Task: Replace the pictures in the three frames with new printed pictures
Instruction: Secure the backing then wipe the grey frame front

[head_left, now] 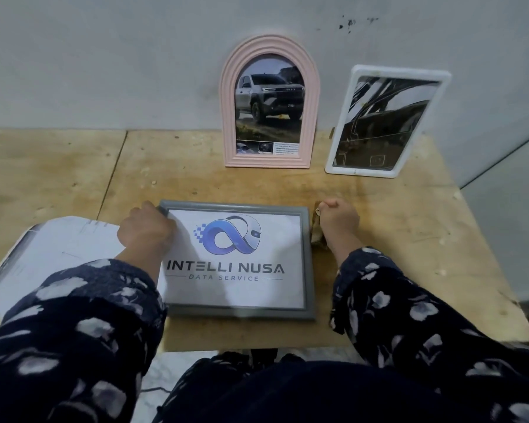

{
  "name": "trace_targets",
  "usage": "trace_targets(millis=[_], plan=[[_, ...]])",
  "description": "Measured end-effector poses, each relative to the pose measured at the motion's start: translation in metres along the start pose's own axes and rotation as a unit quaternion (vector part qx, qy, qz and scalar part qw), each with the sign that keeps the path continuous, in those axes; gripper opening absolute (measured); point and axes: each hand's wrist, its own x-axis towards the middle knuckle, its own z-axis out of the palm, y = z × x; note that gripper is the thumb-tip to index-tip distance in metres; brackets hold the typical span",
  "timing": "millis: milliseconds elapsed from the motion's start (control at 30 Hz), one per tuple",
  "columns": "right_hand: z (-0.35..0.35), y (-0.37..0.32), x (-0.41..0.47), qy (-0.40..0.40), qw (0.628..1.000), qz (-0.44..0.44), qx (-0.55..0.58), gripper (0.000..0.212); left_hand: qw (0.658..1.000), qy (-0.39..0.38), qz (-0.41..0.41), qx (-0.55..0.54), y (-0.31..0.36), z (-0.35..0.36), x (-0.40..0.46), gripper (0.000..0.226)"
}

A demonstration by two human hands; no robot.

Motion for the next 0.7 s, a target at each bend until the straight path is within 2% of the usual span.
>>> trace_targets(millis=[100, 200, 267, 367, 467, 533, 600, 700], plan=[[0.002, 0.003, -0.009, 0.003, 0.999, 0.017, 0.03, 0.024, 0.999, -0.007, -0.021, -0.043, -0.001, 0.002, 0.0, 0.042], [0.008, 0.004, -0.013, -0.013, 0.998, 0.011, 0.054, 0.025, 0.987, -0.043, -0.037, -0.152, -0.005, 0.007, 0.003, 0.05], [0.009, 0.003, -0.01, -0.026, 0.994, 0.05, 0.093, 0.024, 0.972, -0.078, -0.049, -0.216, -0.009, 0.007, 0.006, 0.058], [0.007, 0.001, -0.003, -0.034, 0.98, 0.115, 0.16, 0.022, 0.925, -0.13, -0.072, -0.349, -0.009, -0.001, 0.004, 0.048], [0.009, -0.008, -0.001, -0.05, 0.97, 0.128, 0.202, 0.026, 0.877, -0.182, -0.118, -0.429, -0.01, -0.015, -0.003, 0.033], [0.015, -0.02, -0.002, -0.074, 0.97, 0.119, 0.199, 0.027, 0.866, -0.171, -0.12, -0.454, -0.017, -0.02, -0.004, 0.029], [0.019, -0.036, -0.004, -0.108, 0.967, 0.13, 0.192, 0.026, 0.859, -0.119, -0.113, -0.485, -0.028, -0.022, 0.003, 0.023], [0.026, -0.065, -0.007, -0.153, 0.968, 0.114, 0.163, 0.024, 0.869, -0.051, -0.088, -0.484, -0.045, -0.03, 0.021, 0.013]])
